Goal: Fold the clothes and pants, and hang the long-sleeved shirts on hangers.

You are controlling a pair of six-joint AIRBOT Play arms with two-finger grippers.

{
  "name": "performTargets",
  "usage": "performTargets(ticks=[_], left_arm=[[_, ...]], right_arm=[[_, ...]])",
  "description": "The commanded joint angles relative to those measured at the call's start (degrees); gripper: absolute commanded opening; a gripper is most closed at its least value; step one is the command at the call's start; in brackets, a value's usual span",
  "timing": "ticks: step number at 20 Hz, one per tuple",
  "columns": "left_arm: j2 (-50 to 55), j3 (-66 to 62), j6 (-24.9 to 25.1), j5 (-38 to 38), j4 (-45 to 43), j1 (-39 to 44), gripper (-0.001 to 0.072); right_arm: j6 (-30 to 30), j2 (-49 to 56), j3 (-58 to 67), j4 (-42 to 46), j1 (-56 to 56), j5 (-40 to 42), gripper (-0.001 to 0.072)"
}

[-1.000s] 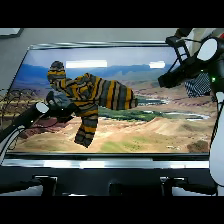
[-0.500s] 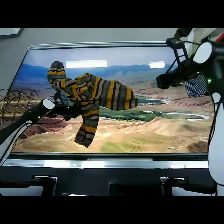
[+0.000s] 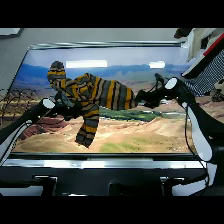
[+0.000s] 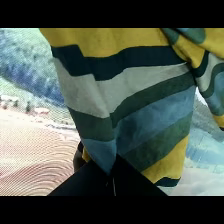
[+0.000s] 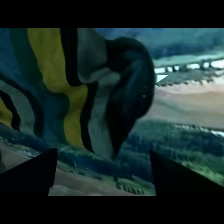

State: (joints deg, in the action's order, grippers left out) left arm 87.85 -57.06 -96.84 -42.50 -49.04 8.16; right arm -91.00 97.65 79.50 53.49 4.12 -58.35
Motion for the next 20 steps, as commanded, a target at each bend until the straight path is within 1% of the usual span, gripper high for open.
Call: performTargets(ticks=[1, 2, 3, 4, 5, 6, 7, 8, 10, 11, 13, 15, 17, 20], left_arm=[[0.0, -0.07, -0.02, -1.49, -0.02, -0.7, 0.0022], [-0.04, -0.07, -0.02, -1.57, -0.02, -0.92, 0.0022], [-0.13, -0.07, -0.02, -1.62, -0.02, -1.29, 0.0022], [-0.35, -0.07, -0.04, -1.64, -0.02, -1.7, 0.0022], [-0.76, -0.07, -0.04, -1.66, -0.02, -2.16, 0.0021], [-1.42, -0.07, -0.02, -1.64, -0.02, -2.64, 0.0021], [-2.47, -0.17, 0.0, -1.64, -0.07, -3.21, 0.0021], [-3.78, -0.42, 0.0, -1.64, -0.2, -3.78, 0.002], [-7.06, -3.39, -0.04, -2.71, -2.84, -5.22, 0.002], [-8.9, -6.58, -0.2, -3.58, -5.05, -5.77, 0.0019], [-12.35, -15.02, -2.25, -4.0, -10.08, -6.27, 0.0019], [-15.28, -25.77, -5.49, -5.38, -14.97, -6.88, 0.002], [-17.92, -36.52, -5.7, -6.4, -16.0, -7.32, 0.0019], [-22.71, -49.64, -5.66, -6.4, -15.98, -7.41, 0.002]], right_arm=[[1.73, 5.14, -1.31, -11.93, 0.02, 6.12, 0.0664], [1.42, 6.21, -1.31, -12.61, 0.02, 5.9, 0.0664], [1.49, 7.3, -1.31, -13.9, 0.02, 5.27, 0.0628], [1.55, 8.0, -1.31, -14.82, 0.02, 4.66, 0.0514], [1.95, 8.26, -1.31, -15.34, 0.02, 4.33, 0.0347], [2.05, 8.04, -1.31, -15.5, 0.02, 4.22, 0.015], [2.6, 7.39, -1.31, -15.52, 0.02, 4.28, 0.0056], [2.54, 6.36, -1.25, -15.5, 0.0, 4.68, 0.0031], [2.82, 2.8, 0.07, -15.34, -0.04, 6.36, 0.003], [3.04, 0.61, 1.66, -15.26, -0.04, 7.13, 0.003], [2.95, -3.74, 6.4, -13.29, -0.04, 7.65, 0.003], [1.97, -8.5, 13.16, -7.69, -0.04, 6.45, 0.003], [0.04, -13.25, 20.79, -0.68, -0.04, 4.24, 0.003], [-0.48, -21.16, 31.98, 10.91, -0.04, -1.42, 0.0031]])
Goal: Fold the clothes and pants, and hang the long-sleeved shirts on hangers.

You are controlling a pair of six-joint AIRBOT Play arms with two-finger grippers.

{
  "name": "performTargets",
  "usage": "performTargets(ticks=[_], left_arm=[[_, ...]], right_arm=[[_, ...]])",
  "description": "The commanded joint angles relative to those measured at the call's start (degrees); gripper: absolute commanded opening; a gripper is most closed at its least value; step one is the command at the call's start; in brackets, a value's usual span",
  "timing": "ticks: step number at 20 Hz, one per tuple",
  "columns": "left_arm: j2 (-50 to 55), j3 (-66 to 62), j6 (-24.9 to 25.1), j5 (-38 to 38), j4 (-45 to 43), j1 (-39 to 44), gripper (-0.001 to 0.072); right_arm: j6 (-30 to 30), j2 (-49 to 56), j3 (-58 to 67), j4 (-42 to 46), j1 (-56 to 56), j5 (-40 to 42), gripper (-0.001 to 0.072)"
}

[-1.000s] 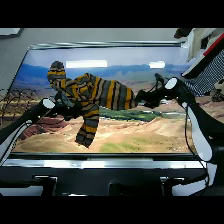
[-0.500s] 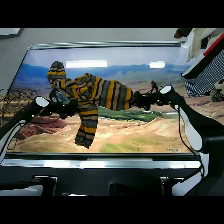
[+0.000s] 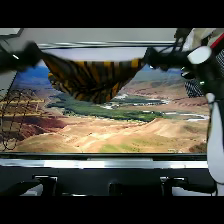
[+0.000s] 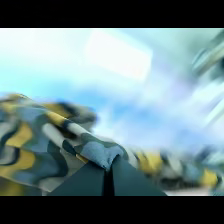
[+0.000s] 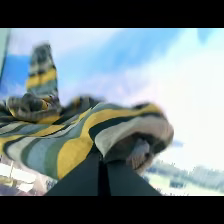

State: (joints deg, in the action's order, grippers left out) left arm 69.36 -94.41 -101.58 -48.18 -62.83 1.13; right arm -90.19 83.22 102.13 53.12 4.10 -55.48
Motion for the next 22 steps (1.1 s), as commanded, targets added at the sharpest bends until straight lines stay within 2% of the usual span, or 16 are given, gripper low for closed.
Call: performTargets(ticks=[1, 4, 7, 9, 13, 17, 22], left_arm=[[-6.1, -15.28, -0.92, -0.72, -2.19, -0.37, 0.002], [-13.49, -19.43, -0.92, -0.7, -2.19, -0.37, 0.002], [-20.81, -19.45, -0.92, -0.9, -2.21, -0.37, 0.002], [-24.37, -19.45, -0.94, -0.87, -2.19, -0.37, 0.002], [-27.96, -19.45, -0.94, 0.0, -2.21, -0.37, 0.002], [-24.94, -18.4, -0.92, 3.06, -2.19, -0.37, 0.0021], [-13.18, -13.35, -0.94, -0.48, -1.9, -0.33, 0.002]], right_arm=[[-1.36, -9.79, 12.15, 14.49, -0.02, -6.43, 0.0031], [-2.14, -20.44, 14.38, 20.37, -0.02, -11.8, 0.0032], [-2.12, -30.88, 14.38, 21.55, 0.0, -16.83, 0.0032], [-2.36, -36.57, 14.38, 21.57, 0.0, -17.73, 0.0032], [-7.56, -43.06, 14.38, 24.44, -0.02, -15.43, 0.0032], [-10.82, -38.69, 14.34, 25.94, 0.02, -14.23, 0.0032], [-10.93, -19.61, 14.25, 26.03, 0.02, -14.99, 0.0033]])
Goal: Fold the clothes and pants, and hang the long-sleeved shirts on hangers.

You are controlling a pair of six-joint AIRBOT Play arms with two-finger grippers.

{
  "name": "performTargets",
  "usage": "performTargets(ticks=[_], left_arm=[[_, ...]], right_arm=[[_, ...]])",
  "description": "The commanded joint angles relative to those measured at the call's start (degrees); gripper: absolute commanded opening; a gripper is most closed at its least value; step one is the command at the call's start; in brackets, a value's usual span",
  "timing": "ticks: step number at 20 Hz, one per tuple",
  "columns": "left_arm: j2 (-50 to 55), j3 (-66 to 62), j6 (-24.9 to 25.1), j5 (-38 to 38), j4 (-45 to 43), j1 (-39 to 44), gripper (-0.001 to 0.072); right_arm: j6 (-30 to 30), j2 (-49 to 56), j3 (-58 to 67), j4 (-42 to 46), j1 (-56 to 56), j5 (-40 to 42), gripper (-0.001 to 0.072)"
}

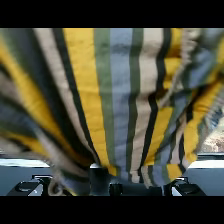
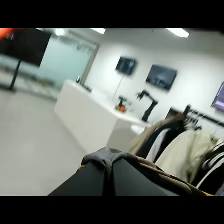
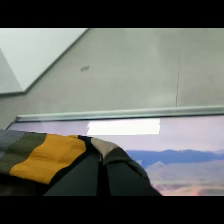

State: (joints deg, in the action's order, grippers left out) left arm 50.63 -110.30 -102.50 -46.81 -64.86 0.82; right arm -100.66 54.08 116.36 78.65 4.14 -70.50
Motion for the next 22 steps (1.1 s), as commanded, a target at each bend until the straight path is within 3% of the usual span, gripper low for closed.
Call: performTargets(ticks=[1, 4, 8, 10, 14, 17, 20, 22], left_arm=[[8.63, 4.15, 0.0, -2.69, 0.15, 0.0, 0.0021], [18.21, 8.48, 0.02, -2.58, 0.13, 0.0, 0.0021], [32.13, 9.33, 0.74, -0.15, 0.31, 0.35, 0.0021], [38.12, 9.33, 0.7, 2.97, 0.31, 0.85, 0.0021], [46.58, 9.33, 0.46, 3.65, 0.35, 2.19, 0.0021], [48.78, 9.33, 0.44, 3.26, 0.39, 3.76, 0.0022], [48.35, 9.05, 0.46, 2.91, 0.68, 4.26, 0.0022], [47.34, 9.05, 0.46, 2.89, 0.96, 4.09, 0.0022]], right_arm=[[-0.52, 14.21, 0.02, 0.48, -0.02, 1.05, 0.0033], [-1.57, 29.0, 0.04, -2.21, 0.0, 10.54, 0.0033], [-1.55, 45.22, 0.04, -17.2, 0.11, 26.14, 0.0033], [-0.92, 51.12, 0.02, -22.49, 0.11, 28.0, 0.0033], [-0.87, 58.25, 0.02, -23.39, 0.09, 22.95, 0.0047], [1.18, 58.03, 0.04, -22.67, -0.07, 15.96, 0.0251], [5.84, 53.29, 0.04, -17.57, -0.07, 8.52, 0.0614], [9.18, 47.91, 0.04, -8.85, -0.09, 2.05, 0.0637]])
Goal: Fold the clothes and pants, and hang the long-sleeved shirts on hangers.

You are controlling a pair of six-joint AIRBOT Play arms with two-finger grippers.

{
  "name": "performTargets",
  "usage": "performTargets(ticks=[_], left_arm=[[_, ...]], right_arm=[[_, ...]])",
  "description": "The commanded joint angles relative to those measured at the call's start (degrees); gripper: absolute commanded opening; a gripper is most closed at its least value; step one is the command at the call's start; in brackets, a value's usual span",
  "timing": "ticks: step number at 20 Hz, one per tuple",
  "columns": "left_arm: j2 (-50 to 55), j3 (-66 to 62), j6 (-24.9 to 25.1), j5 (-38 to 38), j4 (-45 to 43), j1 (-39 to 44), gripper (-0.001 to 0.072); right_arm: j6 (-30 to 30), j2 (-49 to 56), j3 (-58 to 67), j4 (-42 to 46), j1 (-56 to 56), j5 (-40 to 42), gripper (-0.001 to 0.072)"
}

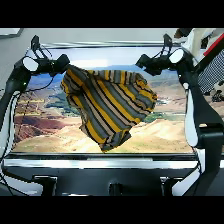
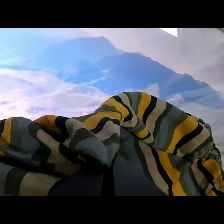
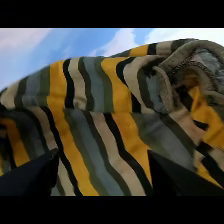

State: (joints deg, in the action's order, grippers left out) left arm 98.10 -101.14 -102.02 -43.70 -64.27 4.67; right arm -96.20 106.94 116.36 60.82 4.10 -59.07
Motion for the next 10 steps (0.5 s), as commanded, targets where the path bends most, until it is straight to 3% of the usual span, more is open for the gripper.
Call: performTargets(ticks=[1, 2, 5, 10], left_arm=[[-0.72, -0.11, -0.02, -0.22, 0.37, 0.04, 0.0022], [-1.22, -0.11, -0.02, -0.24, 0.37, -0.09, 0.0022], [-1.77, -0.11, -0.02, -0.42, 0.37, -0.28, 0.0021], [-1.6, -0.09, 0.0, -0.39, 0.35, -0.28, 0.0021]], right_arm=[[6.21, -7.74, 0.04, 14.25, -0.02, -12.31, 0.0637], [6.8, -10.64, 0.02, 18.97, -0.61, -14.93, 0.0626], [6.47, -17.27, -2.71, 16.52, -7.19, -22.38, 0.0626], [9.51, -29.83, -34.32, -2.89, -18.6, -23.67, 0.0629]])
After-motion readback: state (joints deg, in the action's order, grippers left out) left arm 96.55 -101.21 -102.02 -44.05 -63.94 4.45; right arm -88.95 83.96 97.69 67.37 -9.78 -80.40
